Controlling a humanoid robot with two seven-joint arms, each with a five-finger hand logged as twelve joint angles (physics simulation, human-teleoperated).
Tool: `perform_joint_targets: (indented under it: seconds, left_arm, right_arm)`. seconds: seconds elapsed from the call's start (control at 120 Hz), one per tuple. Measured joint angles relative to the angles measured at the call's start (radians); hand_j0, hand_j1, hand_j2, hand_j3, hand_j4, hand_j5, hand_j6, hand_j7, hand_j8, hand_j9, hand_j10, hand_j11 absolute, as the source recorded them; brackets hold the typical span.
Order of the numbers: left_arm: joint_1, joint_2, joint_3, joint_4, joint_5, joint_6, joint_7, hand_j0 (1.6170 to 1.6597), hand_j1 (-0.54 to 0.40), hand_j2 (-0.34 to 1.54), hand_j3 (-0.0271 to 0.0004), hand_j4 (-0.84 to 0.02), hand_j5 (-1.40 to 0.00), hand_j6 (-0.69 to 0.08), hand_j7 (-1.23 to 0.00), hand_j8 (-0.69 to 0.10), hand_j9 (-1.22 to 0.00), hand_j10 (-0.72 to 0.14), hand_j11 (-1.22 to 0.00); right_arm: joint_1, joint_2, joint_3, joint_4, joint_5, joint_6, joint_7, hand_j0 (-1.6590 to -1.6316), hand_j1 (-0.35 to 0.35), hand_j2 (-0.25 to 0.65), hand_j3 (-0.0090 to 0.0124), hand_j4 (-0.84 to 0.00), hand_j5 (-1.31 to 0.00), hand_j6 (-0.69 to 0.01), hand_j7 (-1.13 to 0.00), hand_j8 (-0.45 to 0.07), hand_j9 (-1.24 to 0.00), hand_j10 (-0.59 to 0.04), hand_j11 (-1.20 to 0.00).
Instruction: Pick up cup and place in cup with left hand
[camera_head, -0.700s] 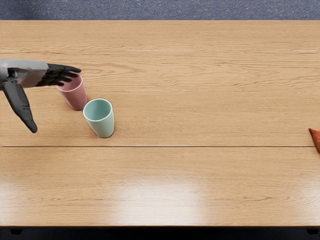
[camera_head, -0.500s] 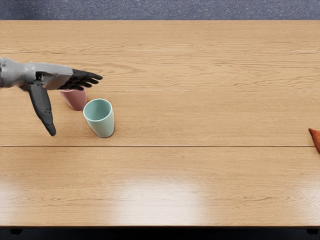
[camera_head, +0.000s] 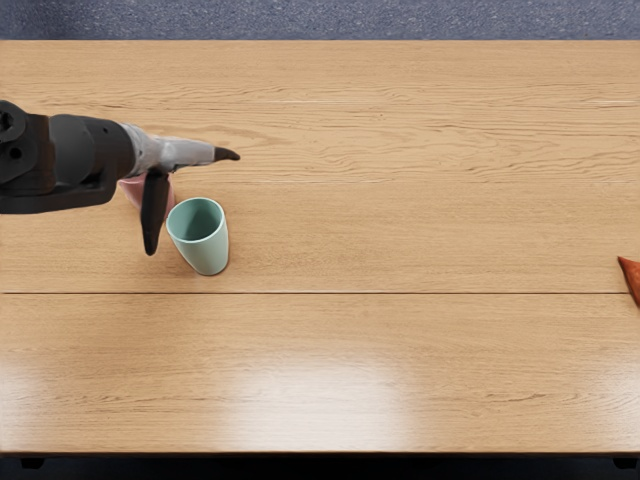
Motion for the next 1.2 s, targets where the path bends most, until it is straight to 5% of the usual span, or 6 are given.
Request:
perform_joint_targets:
  seconds: [0.375,0.692,1.2]
  left_arm:
    - [0.102,-0.019,0.005,-0.022,0.074,0.12,0.004,1.658,0.145,0.04,0.0,-0.175,-0.22,-0.176,-0.22,-0.175,-0.22,-0.174,-0.22]
    - [0.181,-0.035,0.006,-0.029,0.139,0.219,0.004,1.658,0.095,0.05,0.0,-0.217,-0.28,-0.219,-0.28,-0.218,-0.28,-0.217,-0.28]
    - [0.203,-0.039,0.005,-0.019,0.172,0.233,0.004,1.658,-0.026,0.07,0.0,-0.318,-0.41,-0.319,-0.41,-0.319,-0.41,-0.318,-0.41]
  right_arm:
    - [-0.01,0.0,0.0,-0.001,0.0,0.0,0.0,-1.6581,-0.31,-0.007,0.0,-0.032,-0.04,-0.032,-0.04,-0.032,-0.04,-0.032,-0.04]
    - [-0.019,0.0,0.001,-0.001,0.0,-0.001,0.0,-1.6581,-0.31,-0.007,0.0,-0.032,-0.04,-0.032,-0.04,-0.032,-0.04,-0.032,-0.04]
    - [-0.022,0.0,0.001,-0.002,0.0,-0.001,0.0,-1.6581,-0.31,-0.007,0.0,-0.032,-0.04,-0.032,-0.04,-0.032,-0.04,-0.032,-0.04]
